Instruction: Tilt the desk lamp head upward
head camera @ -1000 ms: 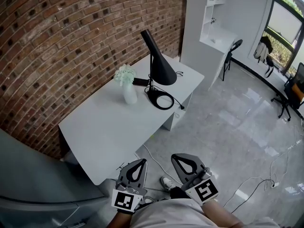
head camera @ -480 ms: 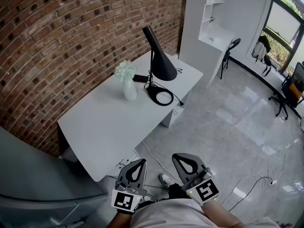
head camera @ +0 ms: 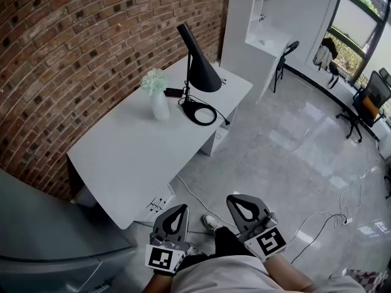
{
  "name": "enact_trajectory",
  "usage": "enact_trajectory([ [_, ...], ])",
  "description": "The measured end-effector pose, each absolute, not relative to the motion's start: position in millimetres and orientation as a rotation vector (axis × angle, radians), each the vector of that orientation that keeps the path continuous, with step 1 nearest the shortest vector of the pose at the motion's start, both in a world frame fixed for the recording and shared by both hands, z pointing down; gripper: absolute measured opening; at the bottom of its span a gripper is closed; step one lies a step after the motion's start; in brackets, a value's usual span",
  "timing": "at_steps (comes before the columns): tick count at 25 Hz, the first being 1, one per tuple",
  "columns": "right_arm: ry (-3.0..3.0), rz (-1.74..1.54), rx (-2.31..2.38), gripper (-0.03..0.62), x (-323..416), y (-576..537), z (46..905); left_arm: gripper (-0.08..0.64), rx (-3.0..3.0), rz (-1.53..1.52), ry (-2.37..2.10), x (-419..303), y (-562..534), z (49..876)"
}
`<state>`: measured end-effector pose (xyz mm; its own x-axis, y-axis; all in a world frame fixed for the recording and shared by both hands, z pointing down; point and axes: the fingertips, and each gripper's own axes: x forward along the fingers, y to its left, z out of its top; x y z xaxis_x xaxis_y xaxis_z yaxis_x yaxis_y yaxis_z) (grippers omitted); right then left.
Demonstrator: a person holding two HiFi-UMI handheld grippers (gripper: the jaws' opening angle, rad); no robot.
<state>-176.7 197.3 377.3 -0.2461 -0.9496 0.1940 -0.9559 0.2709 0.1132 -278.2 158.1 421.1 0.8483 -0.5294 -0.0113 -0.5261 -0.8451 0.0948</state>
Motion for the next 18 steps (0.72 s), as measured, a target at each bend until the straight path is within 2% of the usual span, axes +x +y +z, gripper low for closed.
enact_trajectory([
  [11,-2.267,0.045,1.822,0.015,-171,220,378,0.006,2.947,-0.088,-0.735,-261,174,424],
  [18,-2.318,0.035,1.808,0.015,-136,196,384,0.006,2.953,-0.064,-0.792,-233,160,431],
])
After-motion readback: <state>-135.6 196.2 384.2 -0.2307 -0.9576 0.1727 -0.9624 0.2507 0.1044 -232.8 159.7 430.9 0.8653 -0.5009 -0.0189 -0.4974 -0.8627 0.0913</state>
